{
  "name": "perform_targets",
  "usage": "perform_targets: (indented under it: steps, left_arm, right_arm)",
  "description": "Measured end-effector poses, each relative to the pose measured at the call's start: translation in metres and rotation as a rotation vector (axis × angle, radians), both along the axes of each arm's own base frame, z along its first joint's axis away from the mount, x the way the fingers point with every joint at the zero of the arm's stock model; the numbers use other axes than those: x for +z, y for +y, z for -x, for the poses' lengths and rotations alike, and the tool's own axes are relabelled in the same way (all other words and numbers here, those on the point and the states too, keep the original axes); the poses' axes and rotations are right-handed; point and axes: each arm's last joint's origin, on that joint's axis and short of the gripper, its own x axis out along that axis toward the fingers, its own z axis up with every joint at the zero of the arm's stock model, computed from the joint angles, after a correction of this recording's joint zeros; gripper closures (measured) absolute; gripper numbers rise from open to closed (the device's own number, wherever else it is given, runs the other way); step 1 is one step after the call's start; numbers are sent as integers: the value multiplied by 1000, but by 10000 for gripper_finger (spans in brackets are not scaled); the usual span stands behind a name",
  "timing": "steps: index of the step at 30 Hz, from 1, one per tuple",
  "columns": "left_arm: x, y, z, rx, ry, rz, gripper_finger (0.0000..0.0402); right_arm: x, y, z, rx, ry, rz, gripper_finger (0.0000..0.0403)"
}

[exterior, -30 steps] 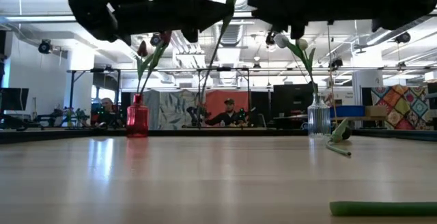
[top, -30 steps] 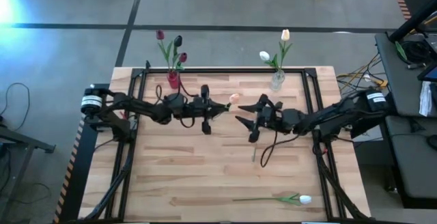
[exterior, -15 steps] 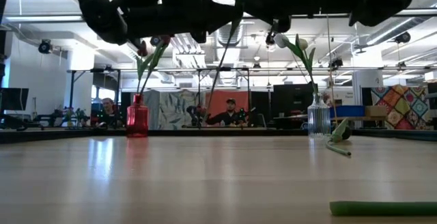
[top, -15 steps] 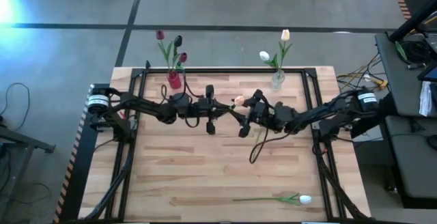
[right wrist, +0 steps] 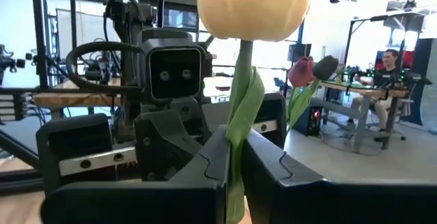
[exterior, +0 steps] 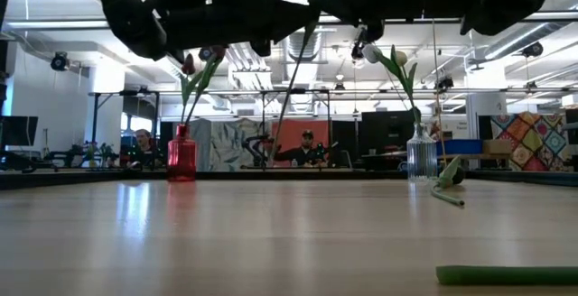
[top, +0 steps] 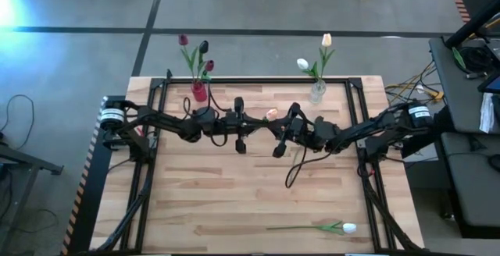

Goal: Sort flowers into vase by color
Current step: Put the light pink flower into the transparent vase

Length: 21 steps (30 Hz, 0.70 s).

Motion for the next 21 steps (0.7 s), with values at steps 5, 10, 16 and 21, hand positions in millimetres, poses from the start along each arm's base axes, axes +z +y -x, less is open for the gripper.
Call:
perform_targets:
  steps: [5,10,16,21]
  left_arm:
    - [-7,2,4,56,19,2,347]
    - [-11,1,7,66,30,-6,288]
    - [-16,2,10,98,46,-8,232]
    - [-26,1,22,100,32,-10,212]
  right_arm:
    - [10,0,5,-10,-10,40,388]
    - [29,-1,18,-29,-7,86,389]
    - [58,-8,52,-210,79,117,389]
    - [75,-15,88,-409,159,93,390]
